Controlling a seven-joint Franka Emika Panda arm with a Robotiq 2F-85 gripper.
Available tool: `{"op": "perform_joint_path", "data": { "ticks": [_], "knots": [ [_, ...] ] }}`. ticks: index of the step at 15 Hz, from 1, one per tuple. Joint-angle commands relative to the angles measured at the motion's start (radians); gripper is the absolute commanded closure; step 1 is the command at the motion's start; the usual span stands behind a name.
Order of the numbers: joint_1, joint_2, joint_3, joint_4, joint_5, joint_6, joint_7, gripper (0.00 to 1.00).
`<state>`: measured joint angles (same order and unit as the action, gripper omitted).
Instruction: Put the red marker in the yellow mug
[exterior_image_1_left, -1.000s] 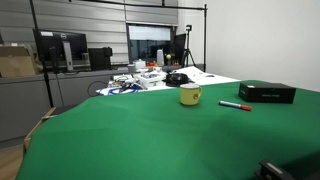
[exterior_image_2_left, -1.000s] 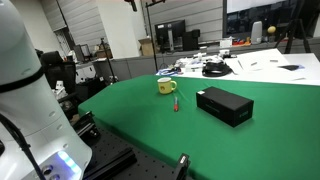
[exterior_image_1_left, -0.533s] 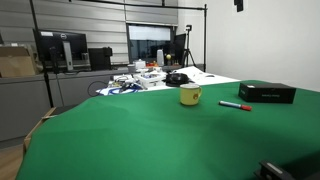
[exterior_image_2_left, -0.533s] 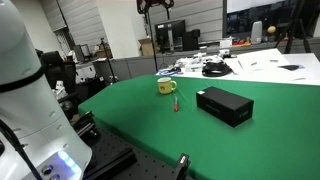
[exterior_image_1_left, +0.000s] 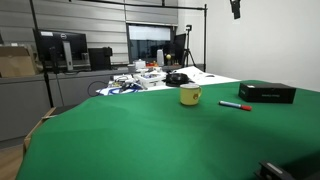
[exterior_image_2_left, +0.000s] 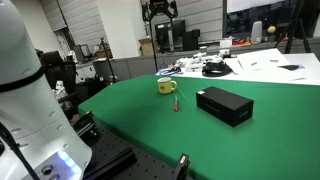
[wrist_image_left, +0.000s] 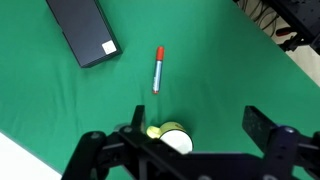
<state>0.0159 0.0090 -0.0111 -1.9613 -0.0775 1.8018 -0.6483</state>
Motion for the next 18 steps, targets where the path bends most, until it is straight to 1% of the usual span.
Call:
{"op": "perform_joint_path", "data": {
  "ticks": [1,2,3,6,8,11,14,17,18],
  "knots": [
    [-0.006,0.000,0.006,0.002,0.000,-0.003,0.000,0.00],
    [-0.007,-0.005,0.005,-0.023,-0.002,0.032,-0.008,0.00],
    [-0.009,-0.007,0.004,-0.060,-0.017,0.090,0.032,0.00],
    [-0.021,0.018,-0.004,-0.173,-0.013,0.248,0.033,0.00],
    [-0.032,0.054,-0.006,-0.246,-0.009,0.369,0.026,0.00],
    [-0.045,0.137,-0.003,-0.318,-0.017,0.495,0.023,0.00],
    [-0.056,0.252,-0.006,-0.337,-0.037,0.579,0.058,0.00],
    [-0.073,0.343,-0.004,-0.313,-0.045,0.630,0.072,0.00],
    [-0.072,0.368,-0.010,-0.300,-0.063,0.639,0.093,0.00]
  ]
}}
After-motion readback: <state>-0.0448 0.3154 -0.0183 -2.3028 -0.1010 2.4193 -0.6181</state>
